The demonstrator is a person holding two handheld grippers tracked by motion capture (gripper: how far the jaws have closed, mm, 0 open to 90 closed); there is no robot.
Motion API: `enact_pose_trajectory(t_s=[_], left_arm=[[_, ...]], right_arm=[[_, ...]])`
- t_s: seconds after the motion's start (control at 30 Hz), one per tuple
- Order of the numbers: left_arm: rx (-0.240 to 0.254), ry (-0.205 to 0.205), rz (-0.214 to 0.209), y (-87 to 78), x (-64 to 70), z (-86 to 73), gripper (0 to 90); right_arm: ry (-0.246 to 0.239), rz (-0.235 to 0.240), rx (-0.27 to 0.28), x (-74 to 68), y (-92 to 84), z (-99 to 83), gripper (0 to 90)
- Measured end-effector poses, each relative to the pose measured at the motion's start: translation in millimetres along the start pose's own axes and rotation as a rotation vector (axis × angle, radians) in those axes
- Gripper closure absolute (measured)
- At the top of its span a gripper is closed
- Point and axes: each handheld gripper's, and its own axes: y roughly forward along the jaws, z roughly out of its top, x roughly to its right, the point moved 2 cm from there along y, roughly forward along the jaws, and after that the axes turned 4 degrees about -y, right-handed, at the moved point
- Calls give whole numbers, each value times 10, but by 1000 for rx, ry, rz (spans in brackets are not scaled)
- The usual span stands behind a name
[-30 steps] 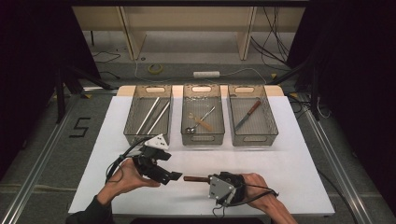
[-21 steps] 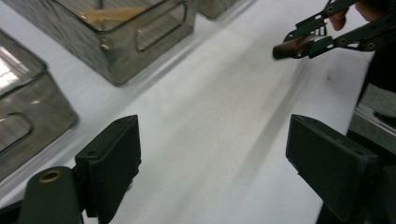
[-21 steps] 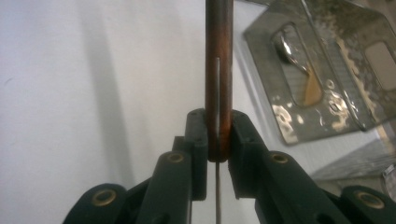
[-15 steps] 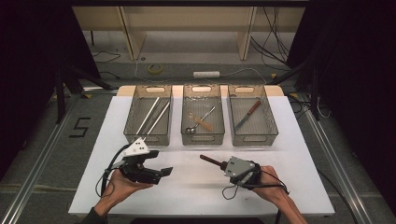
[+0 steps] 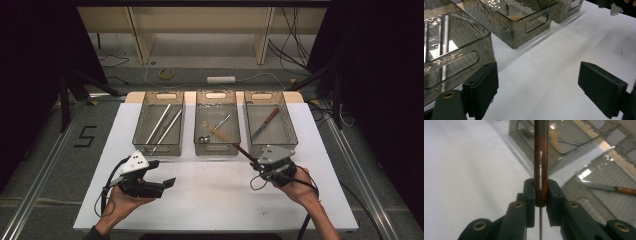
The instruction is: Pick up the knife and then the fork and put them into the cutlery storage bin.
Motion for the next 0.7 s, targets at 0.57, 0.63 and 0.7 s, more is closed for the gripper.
enact_pose_trajectory(t_s=[0.57,0.63,0.7], left_arm=[[21,-15,25,-69,-63,-30,160],[24,-15,31,-72,-69,-31,160],[33,-23,31,-79,-72,-30,160]], right_arm=[[195,-39,10,784,-60,231,801],[205,-47,8,872,-39,262,801],[219,-51,9,951,-16,293,801]])
